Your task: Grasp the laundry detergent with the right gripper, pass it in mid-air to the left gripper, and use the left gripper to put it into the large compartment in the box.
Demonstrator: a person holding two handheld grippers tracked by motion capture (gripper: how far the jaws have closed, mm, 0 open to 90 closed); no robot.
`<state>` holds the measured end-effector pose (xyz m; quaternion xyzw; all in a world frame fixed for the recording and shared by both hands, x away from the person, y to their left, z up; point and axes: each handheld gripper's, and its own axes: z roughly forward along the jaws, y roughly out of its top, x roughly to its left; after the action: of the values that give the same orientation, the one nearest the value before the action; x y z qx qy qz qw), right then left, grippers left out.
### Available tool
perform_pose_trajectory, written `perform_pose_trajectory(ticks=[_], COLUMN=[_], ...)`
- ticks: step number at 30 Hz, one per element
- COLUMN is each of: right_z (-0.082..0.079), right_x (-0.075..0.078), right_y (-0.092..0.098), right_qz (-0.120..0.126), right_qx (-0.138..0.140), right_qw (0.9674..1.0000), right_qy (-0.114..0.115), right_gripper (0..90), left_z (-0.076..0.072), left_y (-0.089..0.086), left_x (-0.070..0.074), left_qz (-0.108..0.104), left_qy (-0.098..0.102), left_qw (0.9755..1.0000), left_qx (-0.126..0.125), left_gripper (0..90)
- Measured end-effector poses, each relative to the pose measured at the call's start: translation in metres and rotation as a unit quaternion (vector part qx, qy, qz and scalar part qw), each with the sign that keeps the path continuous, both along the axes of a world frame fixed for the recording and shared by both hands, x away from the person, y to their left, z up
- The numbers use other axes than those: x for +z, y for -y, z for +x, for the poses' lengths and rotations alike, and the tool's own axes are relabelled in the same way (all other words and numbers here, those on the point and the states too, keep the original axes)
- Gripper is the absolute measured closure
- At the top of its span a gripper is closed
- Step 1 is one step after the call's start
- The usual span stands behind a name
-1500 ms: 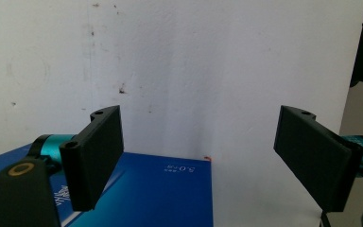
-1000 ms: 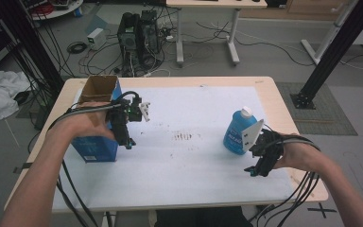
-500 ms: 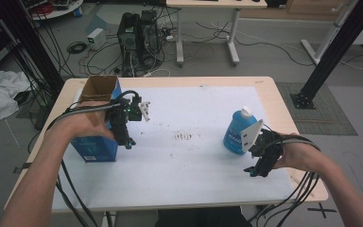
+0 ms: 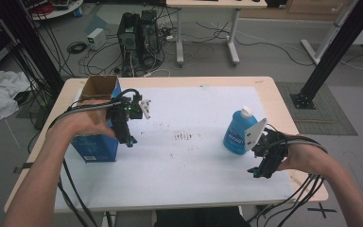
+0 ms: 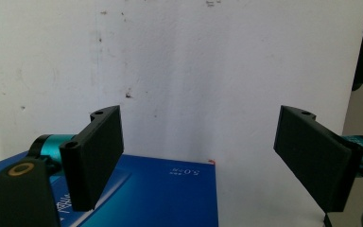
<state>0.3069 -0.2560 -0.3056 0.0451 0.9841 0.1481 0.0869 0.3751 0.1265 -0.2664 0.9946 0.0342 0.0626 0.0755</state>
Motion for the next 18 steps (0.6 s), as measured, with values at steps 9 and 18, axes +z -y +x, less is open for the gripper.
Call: perform_pose_trajectory(ticks=[9, 18], right_z=[-0.001, 0.003], right_x=[0.003, 0.005], right_y=[0.006, 0.013], right_qz=[-0.006, -0.014], right_qx=[-0.035, -0.075], right_qw=[0.9993, 0.9964], right_qy=[-0.012, -0.037], right_gripper=[13.4, 13.4], left_z=[-0.002, -0.003], left_y=[0.000, -0.002], left_x=[-0.001, 0.000], left_qz=[-0.003, -0.007], left_qy=[-0.003, -0.004], left_qw=[1.0000, 1.0000], left_qx=[0.003, 0.002], left_gripper=[16.6, 16.6])
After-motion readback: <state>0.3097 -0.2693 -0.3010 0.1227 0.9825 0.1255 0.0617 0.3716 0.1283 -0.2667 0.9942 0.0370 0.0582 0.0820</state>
